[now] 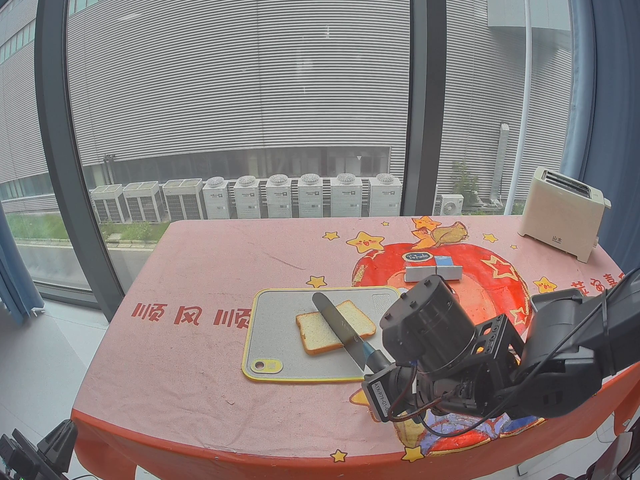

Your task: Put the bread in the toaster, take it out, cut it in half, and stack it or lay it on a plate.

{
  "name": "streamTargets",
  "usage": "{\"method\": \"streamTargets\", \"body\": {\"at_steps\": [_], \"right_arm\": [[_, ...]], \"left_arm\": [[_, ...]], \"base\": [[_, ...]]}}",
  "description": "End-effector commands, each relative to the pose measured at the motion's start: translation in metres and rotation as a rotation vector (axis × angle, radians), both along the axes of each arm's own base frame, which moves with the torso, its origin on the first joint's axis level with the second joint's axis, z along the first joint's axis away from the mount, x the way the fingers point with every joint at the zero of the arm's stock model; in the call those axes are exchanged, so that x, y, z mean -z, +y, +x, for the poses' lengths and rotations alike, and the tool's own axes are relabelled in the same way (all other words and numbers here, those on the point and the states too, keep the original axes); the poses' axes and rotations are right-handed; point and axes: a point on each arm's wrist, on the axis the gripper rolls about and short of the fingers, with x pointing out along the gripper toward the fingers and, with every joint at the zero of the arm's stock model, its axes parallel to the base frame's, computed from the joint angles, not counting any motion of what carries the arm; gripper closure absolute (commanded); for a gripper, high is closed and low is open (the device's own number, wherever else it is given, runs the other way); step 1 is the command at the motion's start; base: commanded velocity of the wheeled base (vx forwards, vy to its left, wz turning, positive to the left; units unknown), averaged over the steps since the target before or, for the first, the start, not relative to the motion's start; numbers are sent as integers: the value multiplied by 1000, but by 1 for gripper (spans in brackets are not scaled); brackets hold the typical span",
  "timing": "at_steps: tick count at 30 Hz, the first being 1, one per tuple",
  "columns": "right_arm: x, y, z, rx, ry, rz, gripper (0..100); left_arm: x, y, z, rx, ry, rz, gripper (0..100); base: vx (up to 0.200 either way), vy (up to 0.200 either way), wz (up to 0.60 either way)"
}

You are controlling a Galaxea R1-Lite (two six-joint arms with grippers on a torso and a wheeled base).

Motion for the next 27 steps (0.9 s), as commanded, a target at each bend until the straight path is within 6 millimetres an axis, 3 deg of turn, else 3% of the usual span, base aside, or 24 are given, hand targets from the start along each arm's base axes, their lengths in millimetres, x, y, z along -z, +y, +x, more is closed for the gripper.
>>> {"method": "streamTargets", "body": {"at_steps": [1,6,19,21,22,23,24,25,27], "right_arm": [[-14,-7,-9,-8,-9,11,100],[-31,-16,-17,-16,-8,17,100],[-39,-18,-13,3,-30,56,100],[-38,-15,-10,4,-30,54,100],[-36,-12,-7,3,-29,48,100],[-36,-10,-4,5,-29,50,100],[-36,-9,-4,7,-31,48,100],[-35,-7,2,13,-31,47,100],[-30,-2,6,13,-24,38,100]], "left_arm": [[5,0,1,1,19,5,100],[5,0,1,1,19,3,100],[1,0,1,26,3,32,100],[-25,-1,1,44,-56,6,100],[-56,-1,3,47,-124,-17,100],[-70,-2,5,47,-153,-27,100],[-74,-2,6,48,-157,-30,100],[-90,-4,17,53,-157,-31,100],[-103,-9,34,67,-133,-27,100]], "base": [[0,0,0],[0,0,0],[0,0,0],[0,0,0],[0,0,0],[0,0,0],[0,0,0],[0,0,0],[0,0,0]]}}
